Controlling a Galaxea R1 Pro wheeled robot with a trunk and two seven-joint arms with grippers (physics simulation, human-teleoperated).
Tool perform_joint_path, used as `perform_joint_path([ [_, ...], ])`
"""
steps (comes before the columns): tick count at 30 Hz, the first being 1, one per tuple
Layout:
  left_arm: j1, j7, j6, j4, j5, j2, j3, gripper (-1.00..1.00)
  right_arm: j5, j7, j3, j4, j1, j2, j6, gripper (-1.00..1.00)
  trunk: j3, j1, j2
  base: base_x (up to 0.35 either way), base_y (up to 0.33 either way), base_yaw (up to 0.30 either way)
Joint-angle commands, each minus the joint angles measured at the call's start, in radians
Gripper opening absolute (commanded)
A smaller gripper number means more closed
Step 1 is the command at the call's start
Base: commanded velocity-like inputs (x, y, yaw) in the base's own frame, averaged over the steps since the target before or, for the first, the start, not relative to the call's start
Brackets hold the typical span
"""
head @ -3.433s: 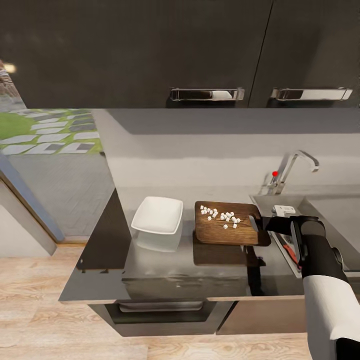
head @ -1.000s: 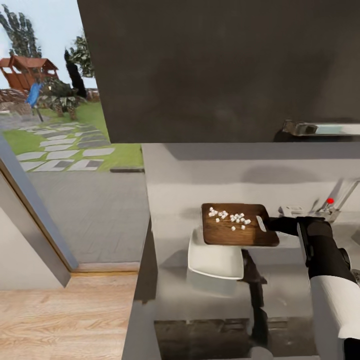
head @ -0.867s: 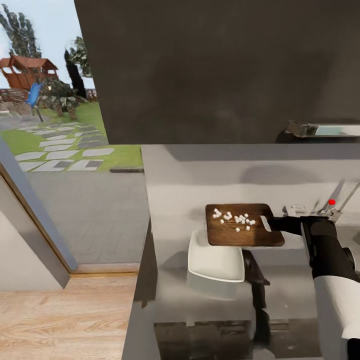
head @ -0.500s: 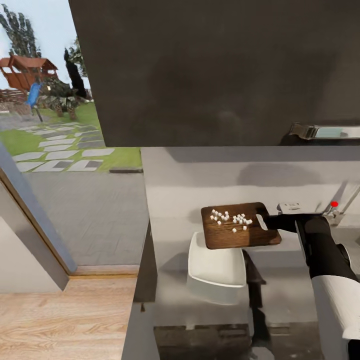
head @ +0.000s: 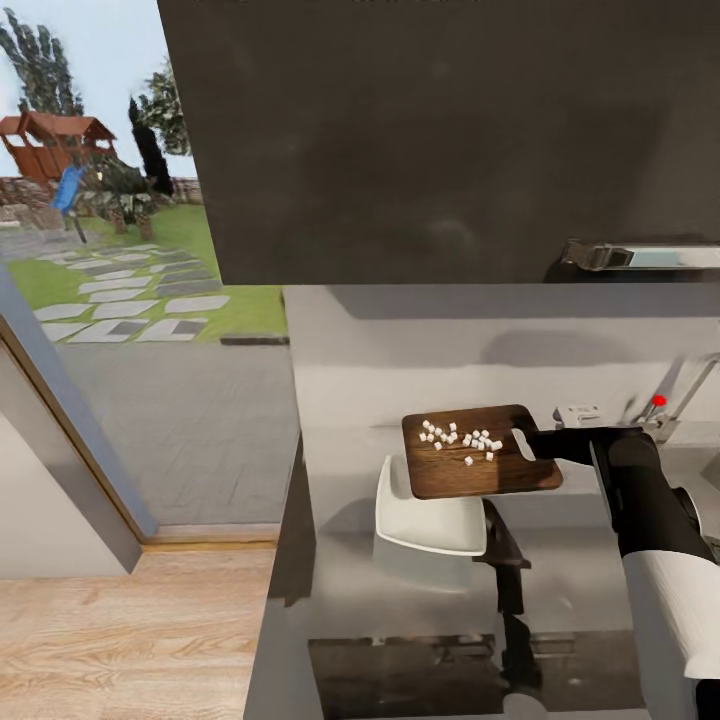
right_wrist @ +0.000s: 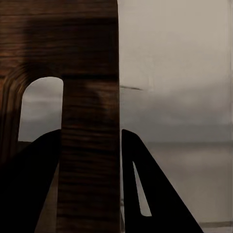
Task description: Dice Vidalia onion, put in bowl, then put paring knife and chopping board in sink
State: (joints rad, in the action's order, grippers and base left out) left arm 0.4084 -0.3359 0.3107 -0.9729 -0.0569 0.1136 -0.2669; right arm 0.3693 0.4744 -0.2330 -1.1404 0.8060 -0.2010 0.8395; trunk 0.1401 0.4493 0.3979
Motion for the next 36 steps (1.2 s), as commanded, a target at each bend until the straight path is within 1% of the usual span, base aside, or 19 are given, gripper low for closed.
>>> perform_joint_path([
  [1, 0.000, -0.006, 0.003, -0.001, -0.006, 0.001, -0.005, 1.00, 0.010, 0.009, -0.001, -0.001, 0.001, 0.000, 0.003, -1.00, 0.002, 0.001, 0.002, 0.000, 0.000, 0.000],
  [7, 0.000, -0.006, 0.002, -0.001, -0.006, 0.001, -0.005, 1.00, 0.014, 0.005, 0.012, -0.002, 0.001, 0.001, 0.002, -1.00, 0.002, 0.001, 0.002, 0.000, 0.000, 0.000],
  [10, 0.000, -0.006, 0.002, -0.001, -0.006, 0.001, -0.005, 1.00, 0.045, 0.004, 0.013, -0.006, 0.001, 0.002, 0.001, -1.00, 0.002, 0.001, 0.002, 0.000, 0.000, 0.000],
  [12, 0.000, -0.006, 0.002, -0.001, -0.006, 0.001, -0.005, 1.00, 0.093, 0.002, 0.013, -0.008, 0.001, 0.002, 0.001, -1.00, 0.002, 0.001, 0.002, 0.000, 0.000, 0.000],
  [14, 0.000, -0.006, 0.002, -0.001, -0.006, 0.001, -0.005, 1.00, 0.116, -0.008, 0.013, -0.009, 0.001, 0.003, 0.000, -1.00, 0.002, 0.001, 0.002, 0.000, 0.000, 0.000],
  [17, 0.000, -0.006, 0.002, -0.001, -0.006, 0.001, -0.005, 1.00, 0.126, -0.026, 0.014, -0.010, 0.001, 0.003, -0.005, -1.00, 0.002, 0.001, 0.002, 0.000, 0.000, 0.000],
  [21, 0.000, -0.006, 0.002, -0.001, -0.006, 0.001, -0.005, 1.00, 0.130, -0.052, 0.016, -0.021, 0.001, 0.004, -0.032, -1.00, 0.002, 0.001, 0.002, 0.000, 0.000, 0.000],
  [23, 0.000, -0.006, 0.002, -0.001, -0.006, 0.001, -0.005, 1.00, 0.130, -0.068, 0.039, -0.023, 0.001, 0.004, -0.036, -1.00, 0.002, 0.001, 0.002, 0.000, 0.000, 0.000],
  [25, 0.000, -0.006, 0.002, -0.001, -0.006, 0.001, -0.005, 1.00, 0.131, -0.081, 0.072, -0.024, 0.001, 0.005, -0.037, -1.00, 0.002, 0.001, 0.002, 0.000, 0.000, 0.000],
  [27, 0.000, -0.006, 0.002, -0.002, -0.006, 0.001, -0.005, 1.00, 0.131, -0.089, 0.093, -0.026, 0.001, 0.005, -0.038, -1.00, 0.002, 0.001, 0.002, 0.000, 0.000, 0.000],
  [30, 0.000, -0.006, 0.002, -0.002, -0.006, 0.001, -0.005, 1.00, 0.131, -0.100, 0.105, -0.030, 0.001, 0.006, -0.038, -1.00, 0.002, 0.001, 0.002, 0.000, 0.000, 0.000],
  [33, 0.000, -0.006, 0.002, -0.003, -0.007, 0.001, -0.005, 1.00, 0.132, -0.113, 0.149, -0.031, 0.001, 0.006, -0.038, -1.00, 0.002, 0.001, 0.002, 0.000, 0.000, 0.000],
  [36, 0.000, -0.006, 0.002, -0.003, -0.007, 0.001, -0.005, 1.00, 0.131, -0.125, 0.167, -0.035, 0.001, 0.006, -0.038, -1.00, 0.002, 0.001, 0.002, 0.000, 0.000, 0.000],
])
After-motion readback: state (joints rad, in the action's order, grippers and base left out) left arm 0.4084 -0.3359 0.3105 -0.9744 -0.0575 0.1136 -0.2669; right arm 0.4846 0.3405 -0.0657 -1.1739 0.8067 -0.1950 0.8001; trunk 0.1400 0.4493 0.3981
